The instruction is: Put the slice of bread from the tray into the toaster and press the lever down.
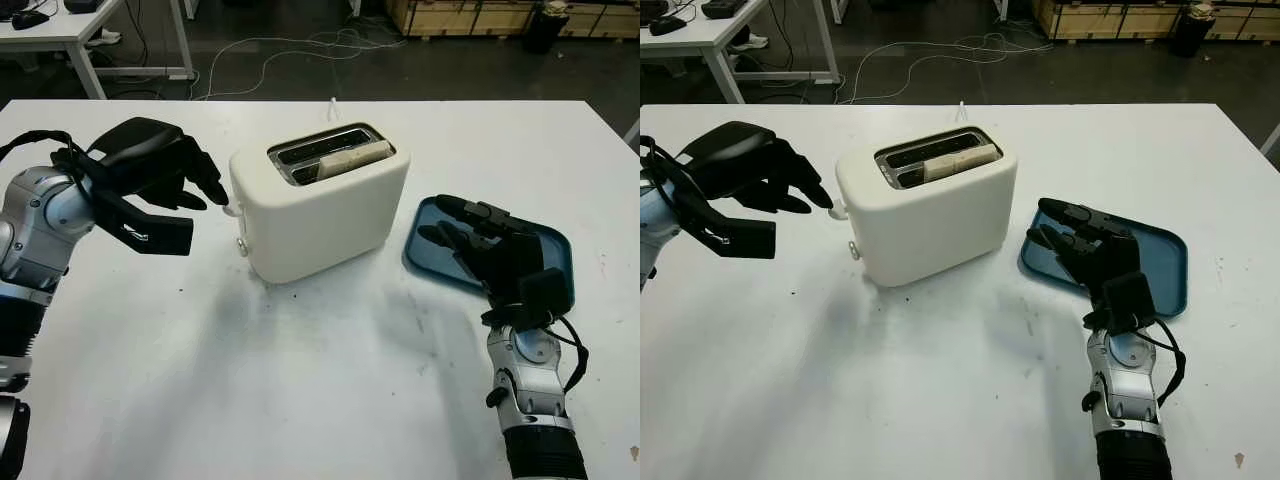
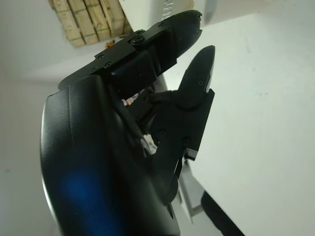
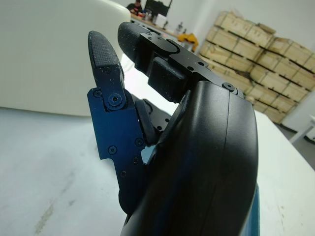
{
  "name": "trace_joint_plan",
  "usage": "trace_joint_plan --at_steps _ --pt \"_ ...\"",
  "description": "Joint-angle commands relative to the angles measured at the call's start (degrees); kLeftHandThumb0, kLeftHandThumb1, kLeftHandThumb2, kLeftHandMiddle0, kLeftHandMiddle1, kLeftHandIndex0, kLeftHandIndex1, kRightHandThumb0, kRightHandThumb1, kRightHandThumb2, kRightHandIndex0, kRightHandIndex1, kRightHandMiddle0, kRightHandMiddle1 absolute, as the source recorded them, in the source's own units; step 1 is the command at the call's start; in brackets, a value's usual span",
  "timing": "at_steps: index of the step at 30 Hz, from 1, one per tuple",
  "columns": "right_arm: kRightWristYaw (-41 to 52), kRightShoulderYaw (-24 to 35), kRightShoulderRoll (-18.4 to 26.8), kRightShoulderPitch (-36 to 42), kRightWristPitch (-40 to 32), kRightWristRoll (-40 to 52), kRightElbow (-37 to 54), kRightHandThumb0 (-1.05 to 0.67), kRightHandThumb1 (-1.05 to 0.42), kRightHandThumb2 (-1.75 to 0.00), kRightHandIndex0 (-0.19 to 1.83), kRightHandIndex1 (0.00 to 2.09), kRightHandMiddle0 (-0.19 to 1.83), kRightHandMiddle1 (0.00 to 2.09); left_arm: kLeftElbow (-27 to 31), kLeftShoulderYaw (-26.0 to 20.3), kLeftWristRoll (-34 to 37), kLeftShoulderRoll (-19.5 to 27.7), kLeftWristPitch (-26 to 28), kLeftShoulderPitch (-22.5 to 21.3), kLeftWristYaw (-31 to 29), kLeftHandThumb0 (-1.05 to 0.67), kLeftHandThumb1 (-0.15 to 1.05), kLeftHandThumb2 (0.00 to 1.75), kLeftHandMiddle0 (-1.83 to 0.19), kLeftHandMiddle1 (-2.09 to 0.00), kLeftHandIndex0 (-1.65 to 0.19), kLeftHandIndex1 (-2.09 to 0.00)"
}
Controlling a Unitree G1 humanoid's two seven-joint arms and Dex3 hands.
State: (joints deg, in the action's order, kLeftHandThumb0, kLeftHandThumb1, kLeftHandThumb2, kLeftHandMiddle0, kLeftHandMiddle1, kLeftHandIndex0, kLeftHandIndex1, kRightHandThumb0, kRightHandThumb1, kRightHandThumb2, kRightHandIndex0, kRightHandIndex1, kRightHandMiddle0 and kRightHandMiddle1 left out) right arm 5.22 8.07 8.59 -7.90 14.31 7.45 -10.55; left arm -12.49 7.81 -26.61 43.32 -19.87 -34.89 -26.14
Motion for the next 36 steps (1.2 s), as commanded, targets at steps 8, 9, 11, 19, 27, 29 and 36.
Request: trace_joint_plan --at_steps 8,9,11,19,27,29,36 --pt "-0.04 0.12 -0.20 0.30 0.05 -0.51 0.98 -0.47 -0.92 -0.05 1.21 0.02 1.04 0.00 -1.13 0.02 1.09 -0.24 -1.12 -1.76 -0.01 -0.23 0.90 0.00 -0.91 -1.32 -1.28 -0.02" --pt "-0.16 0.09 -0.15 0.33 -0.23 -0.66 1.12 -0.47 -0.92 -0.05 1.21 0.02 1.04 0.00 -1.37 0.04 1.10 -0.17 -1.46 -1.93 0.03 -0.23 0.89 0.00 -0.91 -1.33 -1.28 -0.02" --pt "-0.23 0.14 -0.12 0.32 -0.38 -0.73 1.07 -0.47 -0.92 -0.05 1.20 0.02 1.04 0.00 -1.82 0.17 1.01 -0.08 -2.00 -2.26 -0.05 -0.23 0.89 0.00 -0.90 -1.34 -1.28 -0.02" --pt "0.55 0.69 -0.31 0.03 0.15 0.28 0.66 -0.46 -0.92 -0.04 1.22 0.02 1.06 0.00 -2.64 0.76 1.09 -0.27 -1.70 -3.18 -1.99 -0.24 0.91 0.00 -0.92 -1.28 -1.29 -0.02" --pt "1.50 1.17 -0.35 -0.29 1.14 0.67 -0.19 -0.45 -0.92 -0.04 1.23 0.02 1.06 0.00 -2.93 0.74 0.90 -0.49 -2.20 -3.16 -1.64 -0.24 0.91 0.00 -0.92 -1.31 -1.29 -0.02" --pt "1.33 1.14 -0.37 -0.21 0.78 0.42 0.14 -0.46 -0.92 -0.04 1.23 0.02 1.06 0.00 -2.67 0.77 0.84 -0.54 -1.80 -3.04 -1.82 -0.23 0.91 0.00 -0.92 -1.33 -1.28 -0.01" --pt "1.80 1.27 -0.47 -0.30 1.30 0.80 -0.32 -0.46 -0.92 -0.03 1.24 0.02 1.06 0.00 -2.89 1.08 0.59 -1.18 -2.12 -2.94 -1.36 -0.23 0.90 0.00 -0.93 -1.26 -1.29 -0.02"
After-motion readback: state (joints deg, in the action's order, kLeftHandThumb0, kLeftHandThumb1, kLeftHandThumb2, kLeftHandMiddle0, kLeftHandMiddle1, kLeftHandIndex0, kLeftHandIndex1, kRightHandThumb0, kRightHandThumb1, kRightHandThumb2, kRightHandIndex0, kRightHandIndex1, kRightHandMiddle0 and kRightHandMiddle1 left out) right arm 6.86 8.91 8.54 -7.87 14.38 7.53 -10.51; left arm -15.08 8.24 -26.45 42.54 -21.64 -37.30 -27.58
